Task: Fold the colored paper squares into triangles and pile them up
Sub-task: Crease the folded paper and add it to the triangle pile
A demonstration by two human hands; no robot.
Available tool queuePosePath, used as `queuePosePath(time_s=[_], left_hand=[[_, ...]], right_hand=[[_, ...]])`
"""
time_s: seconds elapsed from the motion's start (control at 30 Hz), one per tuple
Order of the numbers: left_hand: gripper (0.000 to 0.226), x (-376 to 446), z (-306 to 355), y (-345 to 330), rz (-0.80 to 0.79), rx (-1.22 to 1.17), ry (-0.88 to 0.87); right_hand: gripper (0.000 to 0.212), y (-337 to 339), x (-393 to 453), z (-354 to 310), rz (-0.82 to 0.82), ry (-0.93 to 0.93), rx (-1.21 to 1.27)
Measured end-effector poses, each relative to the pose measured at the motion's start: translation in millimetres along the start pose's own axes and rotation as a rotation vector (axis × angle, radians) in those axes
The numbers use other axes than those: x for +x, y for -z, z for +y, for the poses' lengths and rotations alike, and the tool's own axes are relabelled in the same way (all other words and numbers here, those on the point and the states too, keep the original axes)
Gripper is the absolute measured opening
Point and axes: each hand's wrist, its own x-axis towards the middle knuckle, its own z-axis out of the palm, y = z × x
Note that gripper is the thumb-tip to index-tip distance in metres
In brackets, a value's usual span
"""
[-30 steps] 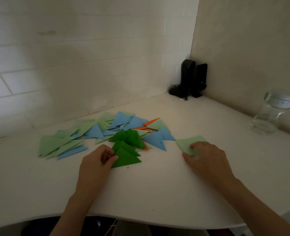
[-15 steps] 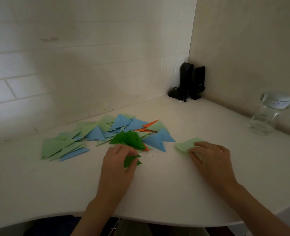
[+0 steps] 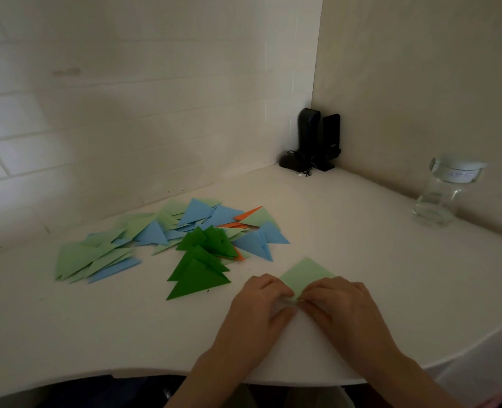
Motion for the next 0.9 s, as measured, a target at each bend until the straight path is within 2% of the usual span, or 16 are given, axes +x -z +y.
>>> queuePosePath(time_s=[0.27, 0.5, 0.67, 0.9], left_hand=[[0.012, 9, -5, -8, 0.057, -0.027, 0.042], [0.017, 14, 1, -12, 0.075, -0.018, 0.109], [0.02, 22, 5, -10, 0.024, -0.079, 0.25], [0.019, 30, 6, 3, -0.048, -0.171, 0.315]], right_hand=[[0.032, -1, 7, 9, -0.052, -0.081, 0.194], [0.034, 0, 13, 12, -0.109, -0.138, 0.283], [0.017, 5, 21, 13, -0.193, -0.238, 0.355], [0.027, 7, 40, 23, -0.379, -0.329, 0.313]])
